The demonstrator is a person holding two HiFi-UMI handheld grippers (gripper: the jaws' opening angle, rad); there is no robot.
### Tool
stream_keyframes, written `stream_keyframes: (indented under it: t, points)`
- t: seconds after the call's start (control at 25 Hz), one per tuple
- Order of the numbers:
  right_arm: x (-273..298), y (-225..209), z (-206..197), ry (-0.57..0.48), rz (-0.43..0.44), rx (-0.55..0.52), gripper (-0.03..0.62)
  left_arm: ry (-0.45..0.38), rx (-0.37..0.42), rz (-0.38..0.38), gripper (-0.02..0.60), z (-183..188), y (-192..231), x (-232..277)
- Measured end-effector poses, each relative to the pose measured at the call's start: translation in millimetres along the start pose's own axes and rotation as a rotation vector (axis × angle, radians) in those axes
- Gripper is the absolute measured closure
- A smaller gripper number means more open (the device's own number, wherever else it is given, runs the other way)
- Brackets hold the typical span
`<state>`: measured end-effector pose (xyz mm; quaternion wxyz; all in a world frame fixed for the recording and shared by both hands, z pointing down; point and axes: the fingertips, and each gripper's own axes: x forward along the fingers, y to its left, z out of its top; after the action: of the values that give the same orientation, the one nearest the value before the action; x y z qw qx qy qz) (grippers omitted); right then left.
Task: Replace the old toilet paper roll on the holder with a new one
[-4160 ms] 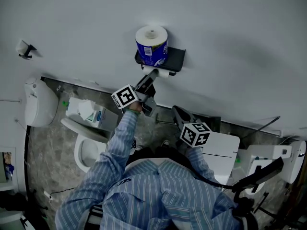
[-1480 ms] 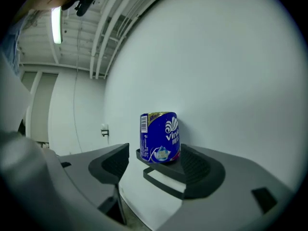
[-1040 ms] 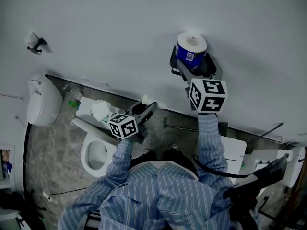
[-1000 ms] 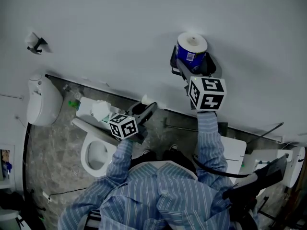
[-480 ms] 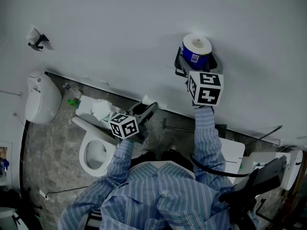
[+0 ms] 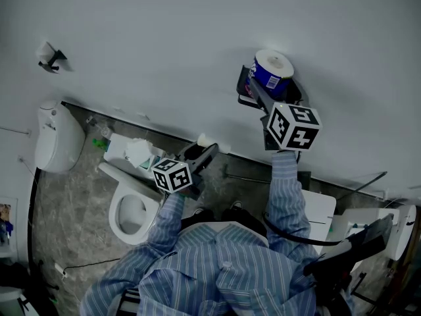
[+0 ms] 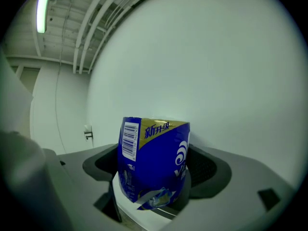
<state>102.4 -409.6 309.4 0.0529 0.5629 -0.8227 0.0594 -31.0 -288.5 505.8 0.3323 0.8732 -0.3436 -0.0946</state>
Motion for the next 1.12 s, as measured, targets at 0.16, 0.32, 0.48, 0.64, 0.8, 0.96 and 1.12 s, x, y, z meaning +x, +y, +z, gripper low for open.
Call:
stream_keyframes:
  t: [0.16, 0.32, 0.48, 0.64, 0.8, 0.96, 1.12]
  points:
    - [-27.7, -10.5, 13.3, -0.086, -0.004, 0.07, 0.168, 0.014, 0.0, -0.008, 0.391, -2.5, -0.2, 3.5]
    - [-68.6, -32.8, 21.2, -0.17, 0.017, 0.236, 0.169, 0.035, -0.003, -0.028, 0.391, -9.3, -7.0, 9.9]
    - [-109.9, -72.2, 11.0, -0.238, -0.006, 0.427, 0.169, 0.062, 0.001, -0.055, 0.391, -18.0, -19.4, 20.7]
    - [-135.6, -106.4, -17.2, -0.251, -0.07, 0.55, 0.169, 0.088, 0.005, -0.075, 0.391, -26.8, -26.7, 29.7]
    - [-140.3, -126.9, -60.9, -0.247, -0.105, 0.697, 0.169, 0.108, 0.004, -0.083, 0.391, -31.9, -25.9, 34.3]
    - [-133.0, -137.6, -104.6, -0.228, -0.115, 0.841, 0.169, 0.118, 0.009, -0.073, 0.391, -35.9, -26.9, 33.5]
    - [-117.7, -141.9, -131.0, -0.23, -0.084, 0.995, 0.169, 0.117, 0.015, -0.051, 0.391, -37.9, -28.6, 29.4]
